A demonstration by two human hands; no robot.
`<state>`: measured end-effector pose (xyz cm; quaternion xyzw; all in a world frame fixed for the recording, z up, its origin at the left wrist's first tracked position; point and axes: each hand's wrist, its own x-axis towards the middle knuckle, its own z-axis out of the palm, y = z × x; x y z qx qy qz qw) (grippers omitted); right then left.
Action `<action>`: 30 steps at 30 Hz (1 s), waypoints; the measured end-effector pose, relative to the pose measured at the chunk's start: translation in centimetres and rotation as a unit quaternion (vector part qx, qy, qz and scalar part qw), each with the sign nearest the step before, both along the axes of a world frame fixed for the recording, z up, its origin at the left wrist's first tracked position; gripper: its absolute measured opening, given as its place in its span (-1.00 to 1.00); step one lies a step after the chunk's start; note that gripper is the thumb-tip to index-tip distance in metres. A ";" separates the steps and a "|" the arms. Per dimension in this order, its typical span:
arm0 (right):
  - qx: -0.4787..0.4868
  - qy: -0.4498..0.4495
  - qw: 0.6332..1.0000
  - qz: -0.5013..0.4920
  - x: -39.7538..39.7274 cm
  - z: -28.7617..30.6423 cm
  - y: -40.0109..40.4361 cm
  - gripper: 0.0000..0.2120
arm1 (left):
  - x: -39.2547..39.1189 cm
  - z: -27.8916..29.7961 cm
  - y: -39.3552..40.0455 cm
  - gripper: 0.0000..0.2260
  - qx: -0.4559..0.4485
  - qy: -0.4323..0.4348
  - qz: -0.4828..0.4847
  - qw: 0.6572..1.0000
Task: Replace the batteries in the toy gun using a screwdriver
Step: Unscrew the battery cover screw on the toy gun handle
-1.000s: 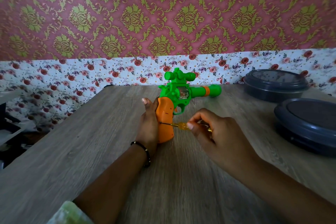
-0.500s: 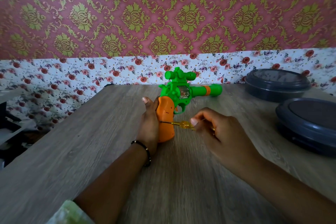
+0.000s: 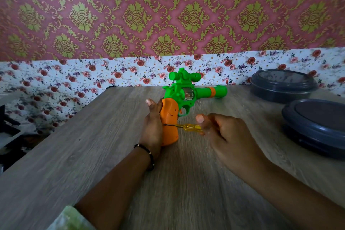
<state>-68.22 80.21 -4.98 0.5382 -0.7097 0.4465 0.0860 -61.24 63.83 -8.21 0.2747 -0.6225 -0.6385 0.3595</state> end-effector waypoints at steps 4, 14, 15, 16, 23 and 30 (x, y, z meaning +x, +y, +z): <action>0.002 0.015 1.000 0.000 0.3 0.0 -0.1 -0.63 | 0.3 0.5 0.5 -0.09 -0.002 -0.002 0.004 1.000; -0.047 -0.081 0.995 0.021 0.6 0.3 0.1 -0.78 | 0.2 0.5 0.5 -0.19 -0.008 -0.005 0.009 1.000; -0.033 -0.054 0.998 -0.001 0.5 0.2 0.1 -0.70 | 0.2 0.4 0.4 -0.14 -0.007 -0.005 0.005 1.000; -0.019 -0.023 0.999 -0.021 0.5 0.2 0.0 -0.65 | 0.1 0.3 0.3 -0.14 -0.008 -0.004 0.004 1.000; -0.036 -0.129 0.990 0.045 0.9 0.7 0.1 -0.92 | 0.1 0.3 0.2 -0.29 -0.015 0.008 0.002 1.000; -0.046 -0.297 0.945 0.126 1.4 1.1 0.1 -0.92 | 0.0 -0.1 0.0 -0.03 -0.019 0.002 -0.004 1.000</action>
